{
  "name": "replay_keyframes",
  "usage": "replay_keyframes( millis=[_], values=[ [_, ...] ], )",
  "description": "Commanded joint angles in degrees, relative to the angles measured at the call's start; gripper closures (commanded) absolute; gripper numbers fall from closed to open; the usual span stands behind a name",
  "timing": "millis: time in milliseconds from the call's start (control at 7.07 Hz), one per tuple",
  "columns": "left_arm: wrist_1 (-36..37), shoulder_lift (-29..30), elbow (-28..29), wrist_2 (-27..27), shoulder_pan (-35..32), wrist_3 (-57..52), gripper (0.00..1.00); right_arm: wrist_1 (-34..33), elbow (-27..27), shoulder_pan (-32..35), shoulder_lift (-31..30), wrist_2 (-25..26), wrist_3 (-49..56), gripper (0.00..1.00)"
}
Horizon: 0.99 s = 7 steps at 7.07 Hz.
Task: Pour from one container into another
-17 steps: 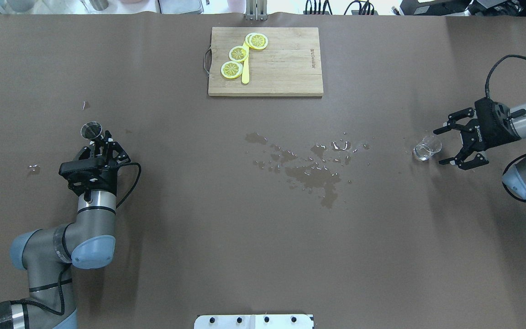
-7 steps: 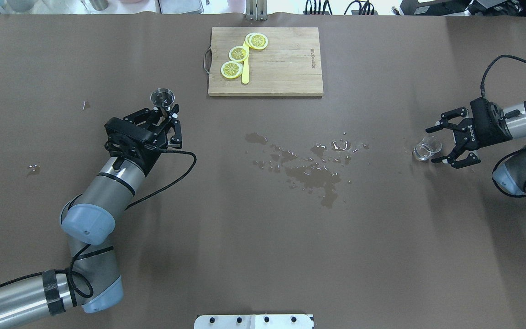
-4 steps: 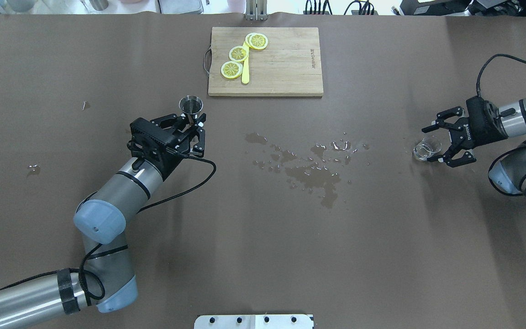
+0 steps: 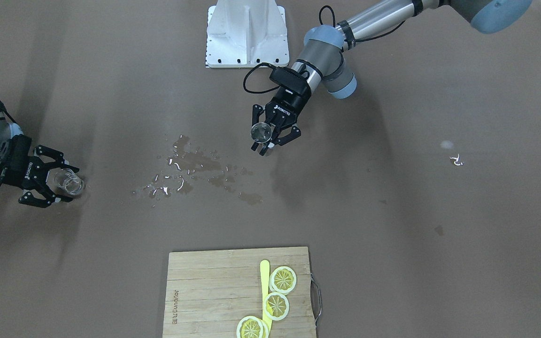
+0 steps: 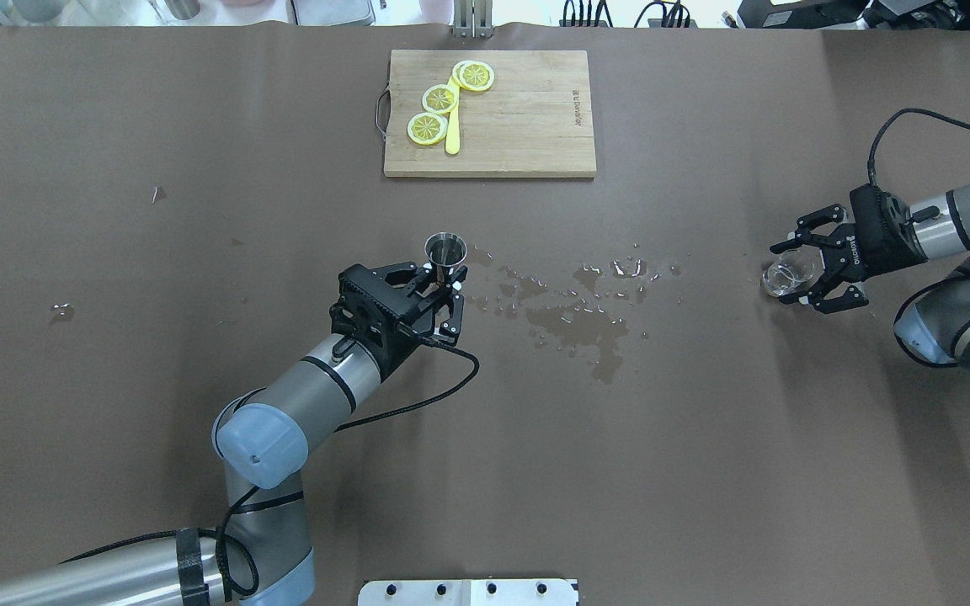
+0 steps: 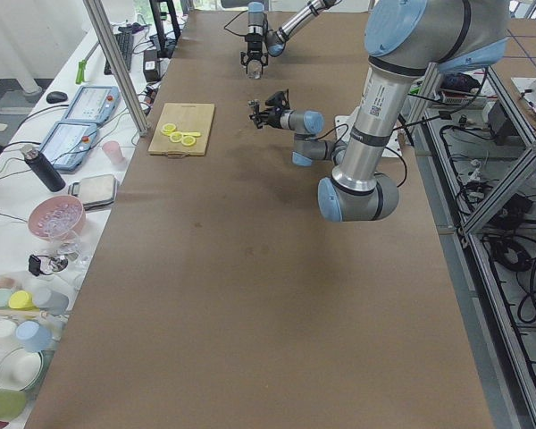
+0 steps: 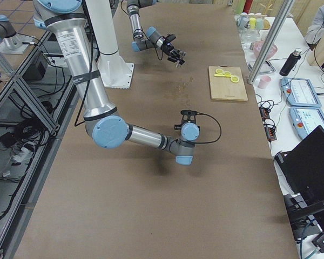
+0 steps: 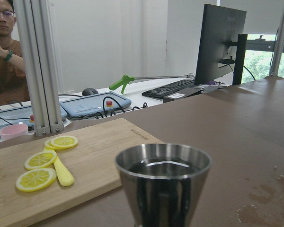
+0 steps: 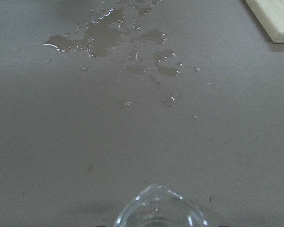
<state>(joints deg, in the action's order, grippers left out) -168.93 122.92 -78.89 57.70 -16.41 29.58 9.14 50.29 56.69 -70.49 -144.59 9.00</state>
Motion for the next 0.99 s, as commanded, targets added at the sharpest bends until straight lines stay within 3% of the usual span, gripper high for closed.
replay_keyframes(
  millis=[0,141,424,566,848],
  values=[
    [-0.7,0.5,-0.4,3.2,0.0,-3.9,1.0,0.0,-0.2,-0.2,0.0,0.1,-1.3,0.4],
    [-0.7,0.7,-0.5,4.3,0.0,-5.9,1.0,0.0,-0.2,-0.2,-0.1,0.1,-3.2,0.61],
    [-1.4,2.2,-0.9,4.5,0.0,-10.1,1.0,-0.1,0.3,-0.1,-0.1,0.1,-4.8,0.95],
    [-1.3,2.6,-0.8,4.5,0.0,-10.8,1.0,-0.3,0.9,0.0,0.0,0.1,-7.3,1.0],
    [-2.3,4.2,1.8,6.2,0.2,-11.6,1.0,-0.6,3.4,0.2,0.0,0.3,-12.1,1.0]
  ],
)
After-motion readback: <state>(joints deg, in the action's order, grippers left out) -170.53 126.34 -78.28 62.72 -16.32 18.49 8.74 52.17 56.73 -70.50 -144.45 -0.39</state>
